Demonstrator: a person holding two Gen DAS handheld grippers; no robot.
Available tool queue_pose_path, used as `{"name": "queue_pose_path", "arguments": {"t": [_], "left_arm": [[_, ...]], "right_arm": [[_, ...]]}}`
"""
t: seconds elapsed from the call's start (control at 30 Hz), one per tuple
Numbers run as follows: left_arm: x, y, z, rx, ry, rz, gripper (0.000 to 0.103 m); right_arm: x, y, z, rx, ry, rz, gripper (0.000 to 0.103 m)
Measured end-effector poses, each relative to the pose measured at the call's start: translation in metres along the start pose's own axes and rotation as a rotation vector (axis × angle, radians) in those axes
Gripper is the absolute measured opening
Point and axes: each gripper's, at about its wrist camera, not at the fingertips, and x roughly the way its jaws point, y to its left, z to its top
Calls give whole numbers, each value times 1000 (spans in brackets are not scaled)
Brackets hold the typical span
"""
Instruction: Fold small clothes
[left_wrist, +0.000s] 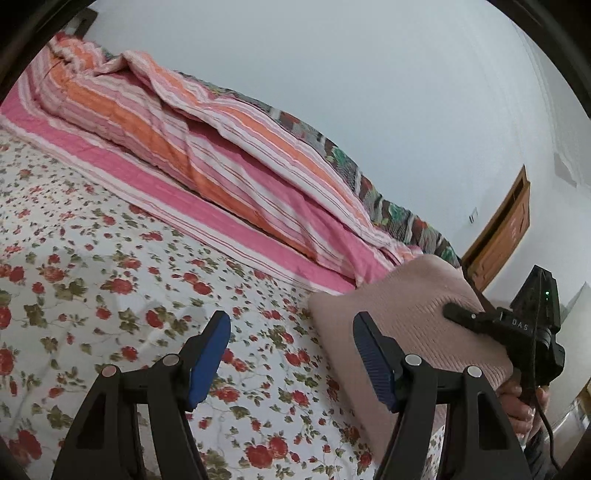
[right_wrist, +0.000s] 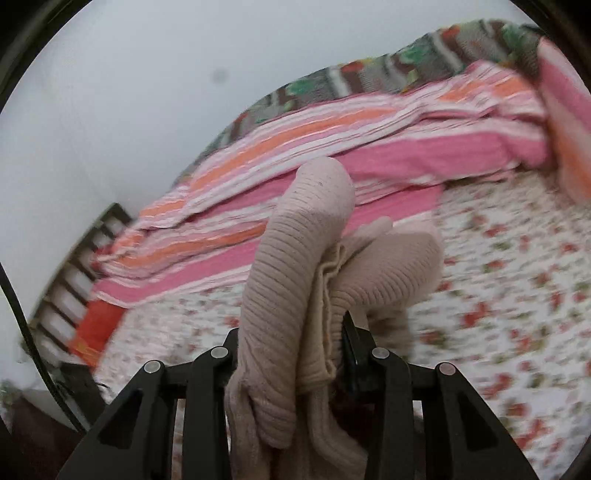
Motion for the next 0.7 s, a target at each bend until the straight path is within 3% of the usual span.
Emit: {"name": "queue_pose_path", "arguments": {"t": [0.1,0.17,0.33,0.37,0.43,0.57,0.7], "left_arm": [[4,5,0,-32,15,-11,67],[9,3,-1,-23,25,-5,67],[21,-6,-8,19,72,5,67],[24,-10,-11,36,85,10,67],[29,-17,-17,74,106,26,67],[37,-32,-35,180,132,63,67],[41,-45,-52,266,161,86,67]], "right_arm": [[9,-3,-5,77,-39,194,37],[22,-25,-13,157,-50,244,37],[74,-100,-45,243,133,34,39],[77,-112,-49,260,150,29,43],[64,-124,-49,253,122,65,47],[28,-106,-42,29,21,-13,48],[19,-87,-48,-126,32,35,48]]}}
